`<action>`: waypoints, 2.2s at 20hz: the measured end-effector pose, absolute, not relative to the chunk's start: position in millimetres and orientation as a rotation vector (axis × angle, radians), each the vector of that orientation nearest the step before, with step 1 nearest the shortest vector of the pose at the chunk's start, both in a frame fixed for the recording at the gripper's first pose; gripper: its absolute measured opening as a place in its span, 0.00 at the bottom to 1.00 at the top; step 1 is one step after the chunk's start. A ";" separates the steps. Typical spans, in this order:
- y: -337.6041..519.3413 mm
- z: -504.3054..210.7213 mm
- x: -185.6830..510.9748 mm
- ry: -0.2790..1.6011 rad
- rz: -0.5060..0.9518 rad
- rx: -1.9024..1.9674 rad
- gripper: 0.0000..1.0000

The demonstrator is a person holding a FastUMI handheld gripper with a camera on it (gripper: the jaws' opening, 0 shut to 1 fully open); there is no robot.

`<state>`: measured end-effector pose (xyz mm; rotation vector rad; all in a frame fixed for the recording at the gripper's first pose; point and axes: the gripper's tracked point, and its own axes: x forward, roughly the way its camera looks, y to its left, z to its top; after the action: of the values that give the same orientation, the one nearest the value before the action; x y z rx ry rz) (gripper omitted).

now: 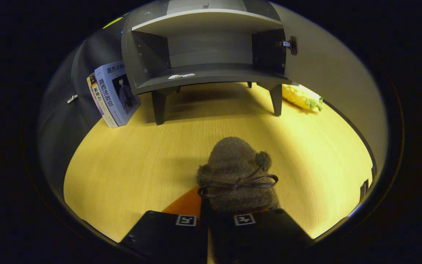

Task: Open the shoe cabinet door, grab the shoes and put them into the shoe cabinet, then close the shoe cabinet door.

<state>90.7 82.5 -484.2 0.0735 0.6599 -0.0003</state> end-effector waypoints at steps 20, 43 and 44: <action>63.2 -273.4 99.9 0.509 0.086 0.116 0.09; 89.6 -82.0 363.5 0.473 0.119 0.056 0.09; 90.8 -88.5 375.7 0.483 0.111 0.051 0.09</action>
<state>375.7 90.8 -88.5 0.0513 0.4828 0.1107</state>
